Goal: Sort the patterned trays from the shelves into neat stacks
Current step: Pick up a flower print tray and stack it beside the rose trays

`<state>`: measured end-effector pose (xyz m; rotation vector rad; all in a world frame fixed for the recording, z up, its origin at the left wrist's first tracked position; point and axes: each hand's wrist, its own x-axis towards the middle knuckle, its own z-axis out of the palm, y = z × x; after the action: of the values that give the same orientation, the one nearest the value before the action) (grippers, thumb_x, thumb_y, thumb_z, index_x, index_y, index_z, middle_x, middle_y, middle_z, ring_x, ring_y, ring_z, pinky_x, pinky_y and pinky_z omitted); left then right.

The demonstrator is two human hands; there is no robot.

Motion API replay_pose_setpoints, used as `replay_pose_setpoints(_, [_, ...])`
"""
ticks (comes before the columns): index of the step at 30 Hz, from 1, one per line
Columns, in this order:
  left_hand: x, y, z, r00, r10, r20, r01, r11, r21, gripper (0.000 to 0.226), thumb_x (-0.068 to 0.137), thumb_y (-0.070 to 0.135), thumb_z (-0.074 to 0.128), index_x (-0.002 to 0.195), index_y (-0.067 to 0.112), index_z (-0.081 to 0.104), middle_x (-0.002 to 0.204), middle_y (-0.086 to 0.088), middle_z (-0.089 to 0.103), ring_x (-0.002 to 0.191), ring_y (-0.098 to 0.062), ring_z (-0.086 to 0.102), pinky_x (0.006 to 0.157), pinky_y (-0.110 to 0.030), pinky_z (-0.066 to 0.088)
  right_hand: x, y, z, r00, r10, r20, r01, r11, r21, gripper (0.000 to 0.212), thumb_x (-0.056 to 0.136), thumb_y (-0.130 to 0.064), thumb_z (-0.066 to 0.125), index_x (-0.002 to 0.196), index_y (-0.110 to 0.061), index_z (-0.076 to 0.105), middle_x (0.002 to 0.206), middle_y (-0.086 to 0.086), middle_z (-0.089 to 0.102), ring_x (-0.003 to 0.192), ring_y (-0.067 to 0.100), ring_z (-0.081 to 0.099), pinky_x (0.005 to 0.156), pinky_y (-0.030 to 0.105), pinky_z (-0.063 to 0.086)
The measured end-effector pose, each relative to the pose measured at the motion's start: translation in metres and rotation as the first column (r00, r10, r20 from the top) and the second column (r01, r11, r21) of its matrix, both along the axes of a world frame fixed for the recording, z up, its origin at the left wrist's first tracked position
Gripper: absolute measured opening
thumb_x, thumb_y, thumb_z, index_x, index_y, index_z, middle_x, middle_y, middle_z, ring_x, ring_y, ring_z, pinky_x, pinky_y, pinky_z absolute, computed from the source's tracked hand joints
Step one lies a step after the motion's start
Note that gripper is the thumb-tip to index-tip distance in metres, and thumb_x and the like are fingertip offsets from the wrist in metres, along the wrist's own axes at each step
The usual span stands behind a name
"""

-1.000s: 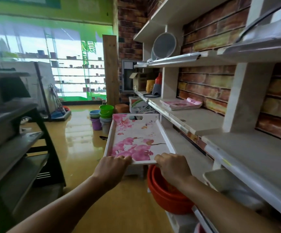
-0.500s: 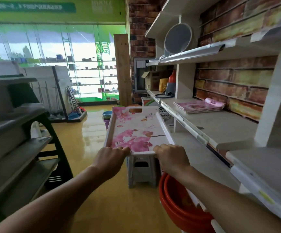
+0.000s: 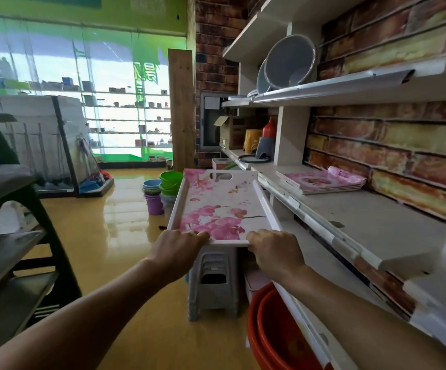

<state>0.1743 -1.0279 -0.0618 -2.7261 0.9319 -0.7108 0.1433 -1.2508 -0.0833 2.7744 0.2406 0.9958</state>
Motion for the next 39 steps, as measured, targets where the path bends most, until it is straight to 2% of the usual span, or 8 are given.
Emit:
replay_pose_setpoints(8, [0.125, 0.009, 0.007, 0.991, -0.134, -0.006, 0.134, 0.991, 0.011, 0.041, 0.092, 0.014, 0.040, 0.130, 0.030, 0.040, 0.123, 0.002, 0.062, 0.099, -0.025, 0.065, 0.063, -0.034, 0.047, 0.084, 0.015, 0.013, 0.984, -0.179, 0.018, 0.179, 0.984, -0.006, 0.029, 0.055, -0.008, 0.082, 0.064, -0.022, 0.059, 0.048, -0.003, 0.049, 0.037, 0.020, 0.049, 0.043, 0.021, 0.023])
replay_pose_setpoints(10, [0.146, 0.006, 0.010, 0.985, -0.172, 0.004, 0.172, 0.985, 0.024, 0.043, 0.092, 0.015, 0.041, 0.132, 0.029, 0.039, 0.123, 0.002, 0.061, 0.098, -0.025, 0.066, 0.061, -0.033, 0.042, 0.097, 0.015, 0.012, 0.981, -0.192, 0.025, 0.191, 0.981, 0.008, 0.025, 0.061, -0.011, 0.081, 0.065, -0.021, 0.059, 0.049, -0.001, 0.051, 0.039, 0.023, 0.051, 0.043, 0.022, 0.026])
replay_pose_setpoints(13, [0.167, -0.003, 0.012, 0.973, -0.230, 0.012, 0.230, 0.973, 0.027, 0.037, 0.094, 0.019, 0.040, 0.129, 0.029, 0.042, 0.119, 0.003, 0.063, 0.094, -0.026, 0.066, 0.063, -0.034, 0.045, 0.109, 0.010, 0.010, 0.976, -0.218, 0.011, 0.218, 0.976, 0.022, 0.018, 0.070, -0.020, 0.077, 0.067, -0.019, 0.060, 0.053, 0.001, 0.055, 0.042, 0.027, 0.054, 0.044, 0.024, 0.028])
replay_pose_setpoints(16, [0.190, -0.018, 0.004, 0.961, -0.276, -0.002, 0.276, 0.961, 0.024, 0.033, 0.095, 0.020, 0.040, 0.126, 0.030, 0.042, 0.117, 0.003, 0.063, 0.093, -0.025, 0.066, 0.060, -0.032, 0.039, 0.120, 0.001, 0.009, 0.954, -0.299, -0.004, 0.299, 0.954, 0.006, 0.022, 0.065, -0.015, 0.080, 0.066, -0.021, 0.059, 0.051, -0.001, 0.053, 0.040, 0.024, 0.052, 0.043, 0.022, 0.024])
replay_pose_setpoints(20, [0.223, -0.046, 0.001, 0.934, -0.357, -0.014, 0.357, 0.934, -0.018, 0.035, 0.094, 0.020, 0.041, 0.127, 0.031, 0.042, 0.118, 0.004, 0.063, 0.093, -0.026, 0.066, 0.065, -0.034, 0.048, 0.136, -0.020, 0.008, 0.930, -0.367, -0.007, 0.367, 0.930, 0.000, 0.025, 0.061, -0.011, 0.082, 0.065, -0.022, 0.059, 0.050, -0.001, 0.053, 0.039, 0.023, 0.051, 0.044, 0.021, 0.020])
replay_pose_setpoints(28, [0.291, -0.123, 0.004, 0.889, -0.458, 0.000, 0.458, 0.889, 0.012, 0.036, 0.092, 0.021, 0.045, 0.127, 0.031, 0.041, 0.115, 0.005, 0.063, 0.096, -0.027, 0.065, 0.069, -0.038, 0.051, 0.175, -0.081, 0.008, 0.900, -0.433, 0.057, 0.431, 0.901, 0.040, 0.023, 0.062, -0.009, 0.084, 0.068, -0.018, 0.064, 0.050, 0.001, 0.056, 0.039, 0.027, 0.053, 0.047, 0.019, 0.022])
replay_pose_setpoints(33, [0.327, -0.175, 0.012, 0.857, -0.513, 0.041, 0.512, 0.858, 0.038, 0.035, 0.091, 0.018, 0.050, 0.123, 0.027, 0.043, 0.107, 0.004, 0.065, 0.089, -0.027, 0.066, 0.061, -0.035, 0.047, 0.200, -0.120, 0.012, 0.856, -0.509, 0.085, 0.507, 0.860, 0.045, 0.024, 0.057, -0.004, 0.080, 0.066, -0.018, 0.063, 0.050, 0.002, 0.055, 0.039, 0.027, 0.053, 0.049, 0.020, 0.024])
replay_pose_setpoints(39, [0.349, -0.237, 0.013, 0.779, -0.624, 0.067, 0.624, 0.781, 0.024, 0.040, 0.091, 0.016, 0.046, 0.129, 0.030, 0.044, 0.105, 0.003, 0.065, 0.089, -0.025, 0.066, 0.061, -0.033, 0.044, 0.201, -0.160, 0.009, 0.773, -0.632, 0.054, 0.629, 0.775, 0.064, 0.031, 0.056, -0.005, 0.082, 0.062, -0.019, 0.055, 0.048, -0.001, 0.049, 0.038, 0.026, 0.047, 0.046, 0.019, 0.019])
